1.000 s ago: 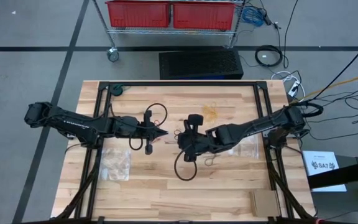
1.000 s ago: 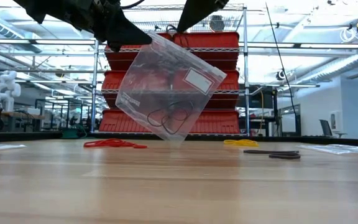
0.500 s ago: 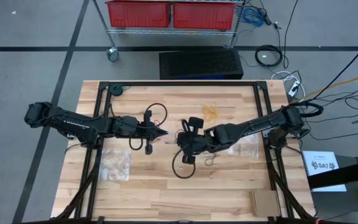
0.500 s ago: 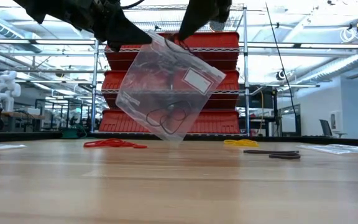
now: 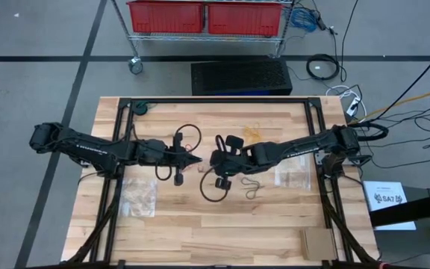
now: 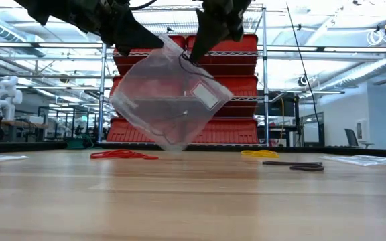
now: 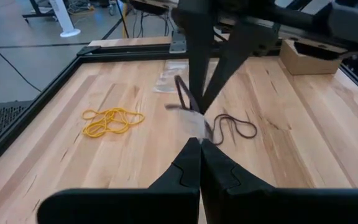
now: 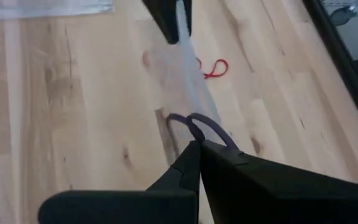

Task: Sort rubber bands
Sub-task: Put the purple rubber band into the top right transparent zip bag

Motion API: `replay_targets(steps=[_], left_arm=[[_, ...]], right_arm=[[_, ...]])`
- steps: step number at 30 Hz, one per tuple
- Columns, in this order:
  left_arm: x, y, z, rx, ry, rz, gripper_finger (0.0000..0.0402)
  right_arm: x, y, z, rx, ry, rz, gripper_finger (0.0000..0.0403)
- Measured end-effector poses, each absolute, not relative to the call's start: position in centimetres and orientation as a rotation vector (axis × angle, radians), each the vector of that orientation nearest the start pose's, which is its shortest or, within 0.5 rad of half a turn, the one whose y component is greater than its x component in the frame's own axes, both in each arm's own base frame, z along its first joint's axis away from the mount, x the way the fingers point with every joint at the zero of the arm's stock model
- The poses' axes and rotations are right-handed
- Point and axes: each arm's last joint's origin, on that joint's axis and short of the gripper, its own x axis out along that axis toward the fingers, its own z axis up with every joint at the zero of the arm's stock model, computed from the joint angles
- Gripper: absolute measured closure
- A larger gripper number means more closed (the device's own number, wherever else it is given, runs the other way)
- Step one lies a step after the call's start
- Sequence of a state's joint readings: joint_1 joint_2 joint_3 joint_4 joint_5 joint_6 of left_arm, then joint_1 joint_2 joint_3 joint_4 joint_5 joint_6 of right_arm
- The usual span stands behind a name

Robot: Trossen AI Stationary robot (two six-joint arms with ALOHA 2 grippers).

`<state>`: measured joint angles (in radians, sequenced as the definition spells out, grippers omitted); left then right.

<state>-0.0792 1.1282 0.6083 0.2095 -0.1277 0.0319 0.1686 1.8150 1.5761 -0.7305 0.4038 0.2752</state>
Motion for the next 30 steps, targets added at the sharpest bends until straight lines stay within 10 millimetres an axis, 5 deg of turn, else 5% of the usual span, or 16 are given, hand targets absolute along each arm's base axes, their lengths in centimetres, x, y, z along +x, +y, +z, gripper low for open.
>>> replay_targets(steps=[13, 24, 30], left_arm=[[24.1, -1.5, 24.3, 0.064, 0.311, 0.042, 0.0401], [24.1, -1.5, 24.3, 0.063, 0.309, 0.042, 0.0401], [24.1, -1.5, 24.3, 0.062, 0.306, 0.042, 0.0401]], right_arm=[[36.6, 7.5, 32.0, -0.188, 0.781, -0.492, 0.0403], [35.9, 10.5, 32.7, -0.3, 0.66, -0.584, 0.0403], [36.1, 10.4, 32.9, -0.299, 0.642, -0.583, 0.0403]])
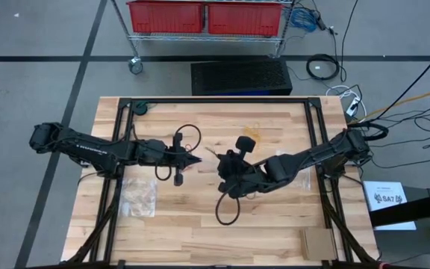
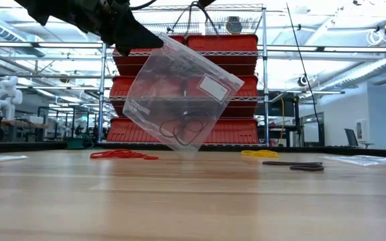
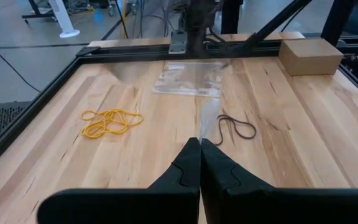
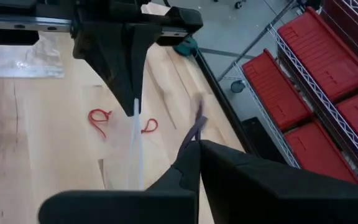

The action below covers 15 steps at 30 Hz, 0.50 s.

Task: Sort rubber bands
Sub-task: Put the purple rubber band into the top right transparent zip bag

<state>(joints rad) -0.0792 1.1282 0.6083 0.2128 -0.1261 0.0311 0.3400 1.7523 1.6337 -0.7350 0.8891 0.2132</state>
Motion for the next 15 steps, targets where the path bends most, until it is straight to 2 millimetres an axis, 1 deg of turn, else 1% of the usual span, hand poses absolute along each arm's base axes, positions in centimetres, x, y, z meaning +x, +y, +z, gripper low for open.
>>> replay_targets(steps=[2, 5, 9, 11, 15], left_arm=[[24.1, -1.5, 24.3, 0.062, 0.304, 0.042, 0.0401], [24.1, -1.5, 24.3, 0.062, 0.305, 0.042, 0.0401], [24.1, -1.5, 24.2, 0.063, 0.315, 0.042, 0.0401], [24.1, -1.5, 24.2, 0.063, 0.316, 0.042, 0.0401], [24.1, -1.5, 24.2, 0.063, 0.316, 0.042, 0.0401]], right_arm=[[36.1, 10.2, 32.9, -0.3, 0.642, -0.594, 0.0403], [35.8, 9.8, 32.7, -0.345, 0.669, -0.64, 0.0403], [34.4, 9.0, 31.7, -0.32, 0.796, -0.69, 0.0403], [33.5, 8.8, 30.7, -0.273, 0.872, -0.71, 0.0403], [31.9, 8.4, 27.4, -0.203, 1.033, -0.744, 0.0403]])
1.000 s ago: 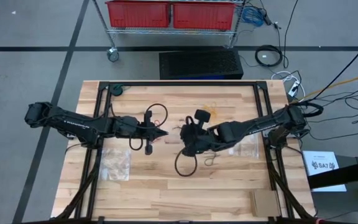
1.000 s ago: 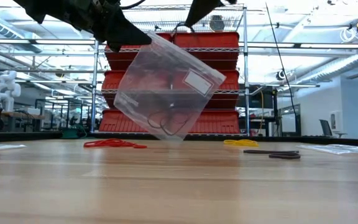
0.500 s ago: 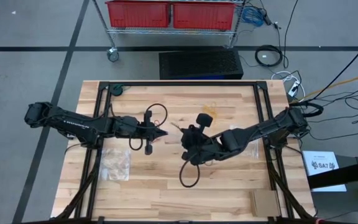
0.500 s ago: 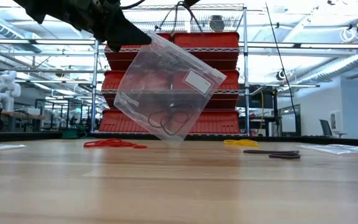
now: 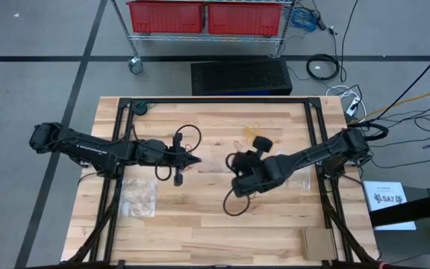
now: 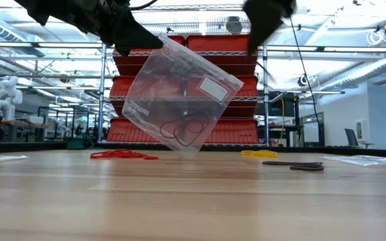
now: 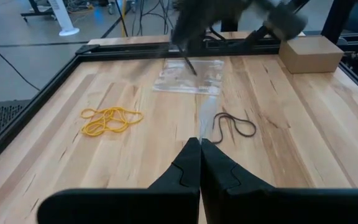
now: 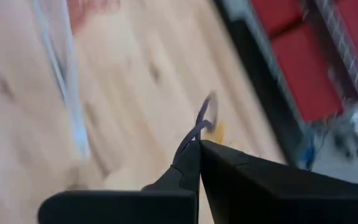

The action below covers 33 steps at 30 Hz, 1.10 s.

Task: Sort rubber bands
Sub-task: Put the purple rubber band into the top right transparent zip bag, then adjust the top right transparent zip bag

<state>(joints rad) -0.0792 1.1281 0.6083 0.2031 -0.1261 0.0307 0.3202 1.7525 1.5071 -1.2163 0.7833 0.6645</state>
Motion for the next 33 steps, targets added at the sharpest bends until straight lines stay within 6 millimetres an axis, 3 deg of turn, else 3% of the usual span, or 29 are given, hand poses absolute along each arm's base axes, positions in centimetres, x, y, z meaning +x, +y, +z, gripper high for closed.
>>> replay_targets(steps=[10, 15, 19, 23, 29, 33], left_arm=[[24.1, -1.5, 24.3, 0.053, 0.31, 0.043, 0.0401], [24.1, -1.5, 24.3, 0.053, 0.31, 0.043, 0.0401], [24.1, -1.5, 24.3, 0.053, 0.311, 0.043, 0.0401], [24.1, -1.5, 24.3, 0.055, 0.311, 0.043, 0.0401], [24.1, -1.4, 24.3, 0.066, 0.31, 0.049, 0.0401], [24.1, -0.6, 24.3, 0.06, 0.312, 0.08, 0.0401]], right_arm=[[30.1, 6.8, 17.3, 0.05, 1.197, -0.662, 0.0403], [29.9, 5.6, 14.7, 0.187, 1.212, -0.566, 0.04], [30.4, 5.5, 15.3, 0.158, 1.215, -0.544, 0.0371], [31.4, 5.4, 17.5, 0.13, 1.22, -0.54, 0.0319], [32.6, 5.4, 22.0, 0.054, 1.22, -0.562, 0.0239], [33.8, 5.9, 25.8, 0.001, 1.159, -0.489, 0.0233]])
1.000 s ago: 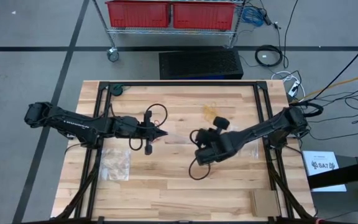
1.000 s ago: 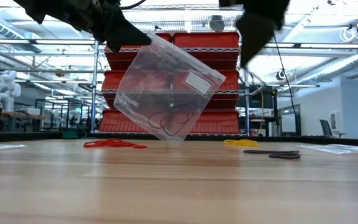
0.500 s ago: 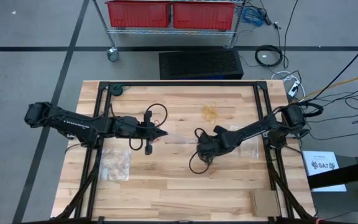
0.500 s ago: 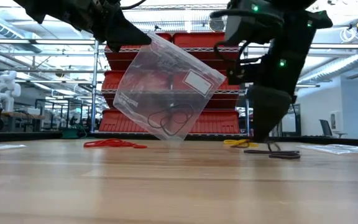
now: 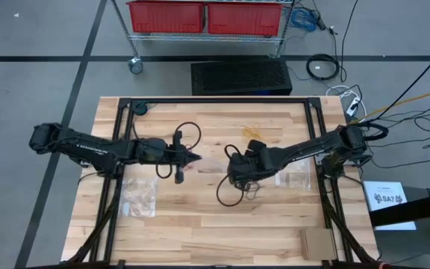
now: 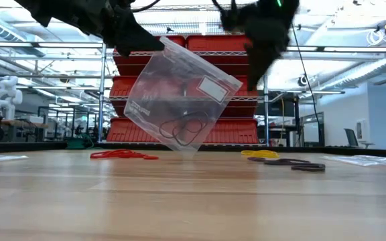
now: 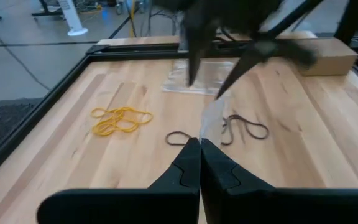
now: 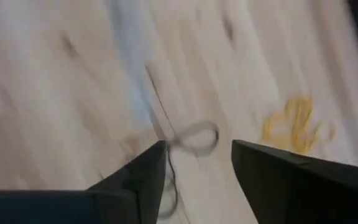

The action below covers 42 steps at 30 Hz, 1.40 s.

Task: Sort rubber bands
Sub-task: Adjust the top right transparent zip bag

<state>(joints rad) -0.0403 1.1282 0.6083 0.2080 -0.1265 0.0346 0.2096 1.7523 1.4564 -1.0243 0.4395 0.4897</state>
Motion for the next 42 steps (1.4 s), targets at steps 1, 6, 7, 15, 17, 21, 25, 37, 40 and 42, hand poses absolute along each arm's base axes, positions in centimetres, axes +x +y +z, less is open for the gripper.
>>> replay_targets(steps=[1, 6, 7, 15, 17, 21, 25, 37, 40, 42], left_arm=[[24.1, -0.4, 24.3, 0.059, 0.313, 0.088, 0.0401], [24.1, 0.3, 24.3, 0.052, 0.313, 0.094, 0.0401], [24.1, 0.4, 24.3, 0.053, 0.312, 0.087, 0.0401], [24.2, 0.5, 24.4, 0.064, 0.304, 0.057, 0.0401], [24.1, 0.5, 24.3, 0.064, 0.306, 0.057, 0.0401], [24.1, 0.5, 24.3, 0.065, 0.311, 0.057, 0.0401], [24.1, 0.5, 24.3, 0.065, 0.311, 0.057, 0.0401], [24.1, 0.4, 24.3, 0.062, 0.315, 0.054, 0.0401], [24.1, 0.4, 24.2, 0.045, 0.32, 0.057, 0.0401], [24.1, 0.4, 24.2, 0.045, 0.321, 0.057, 0.0401]], right_arm=[[34.1, 6.2, 26.9, -0.018, 1.124, -0.47, 0.0245], [35.5, 7.5, 31.4, -0.117, 0.931, -0.39, 0.0361], [35.8, 7.5, 31.8, -0.133, 0.902, -0.379, 0.0381], [37.7, 6.1, 31.2, -0.163, 0.836, -0.367, 0.0401], [38.1, 5.8, 30.9, -0.156, 0.837, -0.342, 0.0402], [38.8, 5.3, 30.2, -0.159, 0.85, -0.334, 0.0402], [39.2, 4.9, 29.6, -0.154, 0.871, -0.342, 0.0403], [39.9, 4.8, 25.6, -0.183, 1.059, -0.351, 0.0403], [40.1, 4.8, 24.9, -0.189, 1.081, -0.352, 0.0403], [40.4, 4.9, 24.9, -0.176, 1.041, -0.351, 0.0403]])
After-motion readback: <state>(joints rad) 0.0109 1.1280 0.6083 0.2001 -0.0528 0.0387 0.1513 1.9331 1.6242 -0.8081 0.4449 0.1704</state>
